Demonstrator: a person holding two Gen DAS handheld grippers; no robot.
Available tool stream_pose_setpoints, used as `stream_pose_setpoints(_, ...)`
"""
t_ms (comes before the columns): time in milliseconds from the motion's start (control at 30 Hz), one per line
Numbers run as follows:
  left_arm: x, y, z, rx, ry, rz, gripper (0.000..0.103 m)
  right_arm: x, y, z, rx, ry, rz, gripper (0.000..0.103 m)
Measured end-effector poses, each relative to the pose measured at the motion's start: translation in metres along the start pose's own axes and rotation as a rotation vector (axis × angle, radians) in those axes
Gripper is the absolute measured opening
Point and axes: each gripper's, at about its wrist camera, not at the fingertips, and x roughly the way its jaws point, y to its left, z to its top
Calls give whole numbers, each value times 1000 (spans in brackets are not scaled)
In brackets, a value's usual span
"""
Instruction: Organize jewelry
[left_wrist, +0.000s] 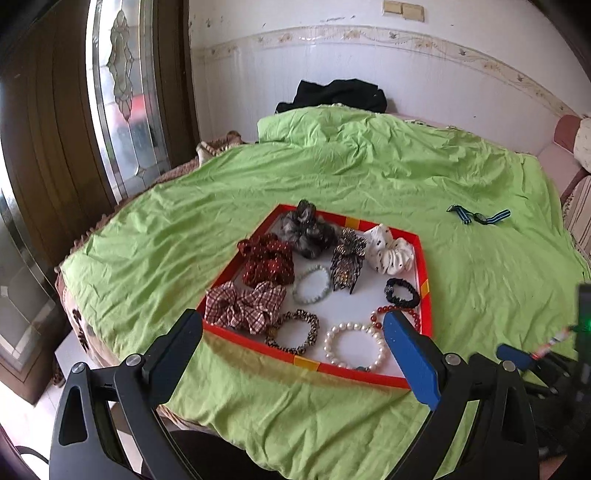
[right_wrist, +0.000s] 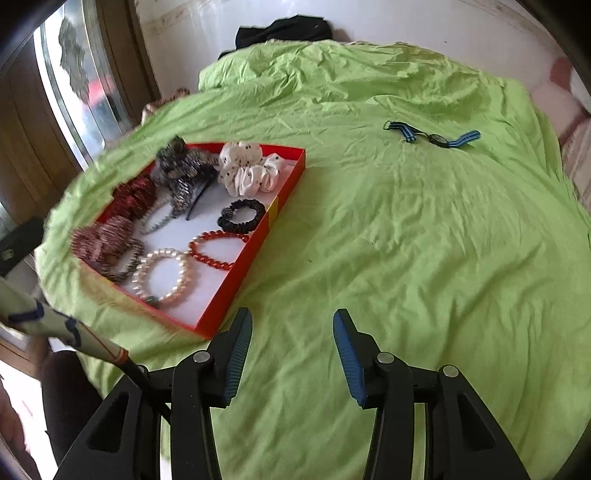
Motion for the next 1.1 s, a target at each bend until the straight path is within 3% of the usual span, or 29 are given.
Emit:
stream_pose_setpoints(267, 16, 22, -1, -45, 36, -2, 98, 58, 13, 25, -11, 122, -38, 49)
stream_pose_setpoints(367, 21, 29, -1, -64, 48, -3, 98, 65, 25, 28, -38, 130, -40, 34)
stream_pose_setpoints(500, 25, 35, -2, -73, 55, -5, 98, 69, 22, 29, -22, 133, -23, 32)
stream_pose_setpoints(667, 21, 34, 0, -71, 33, -4, 98, 51, 11, 28, 29, 101, -3, 33)
stream_pose_setpoints(900, -3, 16, 1, -31, -40, 11, 98, 4, 4, 9, 2, 12, -19, 42)
stream_pose_setpoints(1100, -32, 1, 2, 2, -142, 90, 99, -25, -2, -8, 9, -36, -34, 46)
